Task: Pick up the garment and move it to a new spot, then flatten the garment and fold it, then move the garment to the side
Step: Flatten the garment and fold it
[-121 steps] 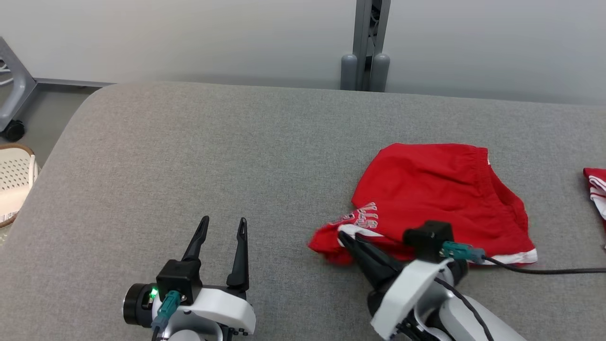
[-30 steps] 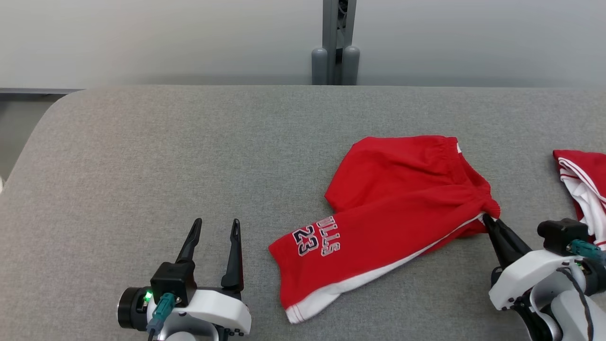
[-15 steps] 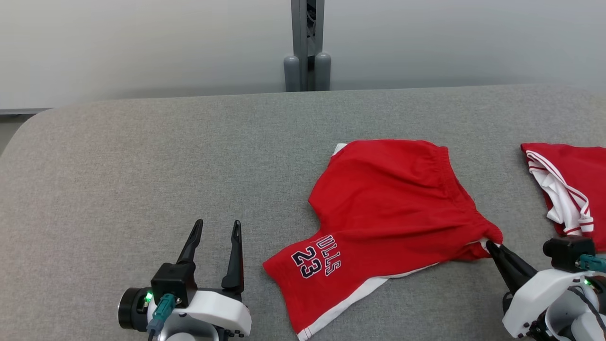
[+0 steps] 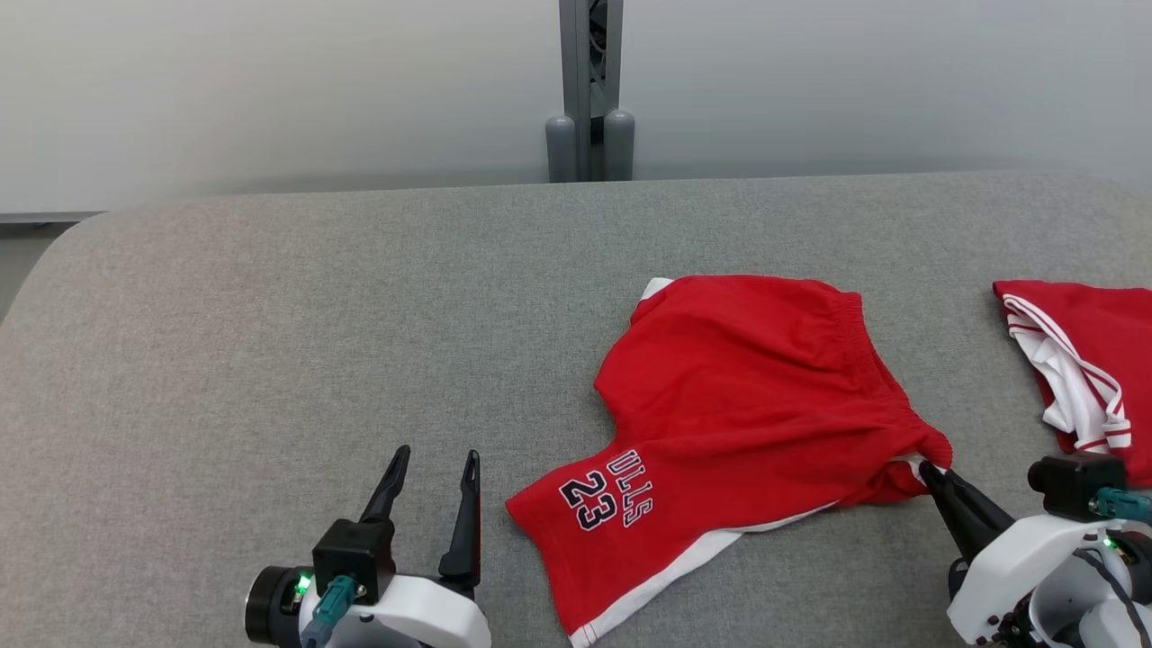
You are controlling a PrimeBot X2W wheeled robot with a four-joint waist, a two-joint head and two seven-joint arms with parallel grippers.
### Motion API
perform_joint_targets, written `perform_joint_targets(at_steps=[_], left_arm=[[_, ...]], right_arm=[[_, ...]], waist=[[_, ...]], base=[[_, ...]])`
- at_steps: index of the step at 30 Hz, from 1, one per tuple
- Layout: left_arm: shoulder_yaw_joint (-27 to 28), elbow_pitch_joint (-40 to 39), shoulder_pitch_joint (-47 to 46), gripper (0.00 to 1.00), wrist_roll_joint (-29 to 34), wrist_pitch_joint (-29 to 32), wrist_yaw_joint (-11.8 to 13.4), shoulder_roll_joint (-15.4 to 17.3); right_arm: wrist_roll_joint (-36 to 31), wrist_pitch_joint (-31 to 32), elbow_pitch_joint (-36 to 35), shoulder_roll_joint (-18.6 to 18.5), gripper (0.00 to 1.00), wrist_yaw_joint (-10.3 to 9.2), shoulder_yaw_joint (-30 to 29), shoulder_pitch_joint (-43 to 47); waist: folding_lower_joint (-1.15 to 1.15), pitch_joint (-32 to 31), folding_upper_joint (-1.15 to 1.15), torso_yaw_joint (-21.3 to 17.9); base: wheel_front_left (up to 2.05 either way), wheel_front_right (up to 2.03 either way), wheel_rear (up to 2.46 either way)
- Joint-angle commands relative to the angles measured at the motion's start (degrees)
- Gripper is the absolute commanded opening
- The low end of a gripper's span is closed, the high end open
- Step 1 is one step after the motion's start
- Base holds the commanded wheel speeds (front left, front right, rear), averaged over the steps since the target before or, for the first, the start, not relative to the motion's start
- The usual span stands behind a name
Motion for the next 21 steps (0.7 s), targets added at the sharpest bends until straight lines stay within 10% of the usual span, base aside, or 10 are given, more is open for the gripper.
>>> perform_joint_targets(at_steps=[1,13,14,15,21], left_arm=[[-0.2,0.3,-0.1,1.00,-0.1,-0.1,-0.4,0.2],[-0.2,0.5,-0.3,1.00,-0.5,-0.1,0.2,0.2],[-0.3,0.5,-0.3,1.00,-0.5,-0.1,0.2,0.2],[-0.4,0.5,-0.2,1.00,-0.6,-0.1,0.2,0.2],[-0.7,0.7,-0.1,1.00,-0.9,-0.1,0.4,0.2]], right_arm=[[-0.4,0.0,-0.2,0.1,0.00,0.02,-0.2,0.5],[-0.4,1.3,0.9,0.1,0.00,0.02,-1.3,1.1],[-0.3,1.5,1.1,0.2,0.24,0.02,-1.5,1.2],[-0.2,2.1,1.3,0.4,1.00,0.02,-1.4,1.3],[-1.6,0.4,0.0,0.6,1.00,0.02,-3.5,0.2]], waist=[[0.00,0.0,0.00,0.2],[0.00,-0.2,0.00,-0.5],[0.00,-0.2,0.00,-0.6],[0.00,-0.2,0.00,-0.6],[0.00,-0.4,0.00,-0.9]], base=[[0.00,0.00,0.00],[0.00,0.00,0.00],[0.00,0.00,0.00],[0.00,0.00,0.00],[0.00,0.00,0.00]])
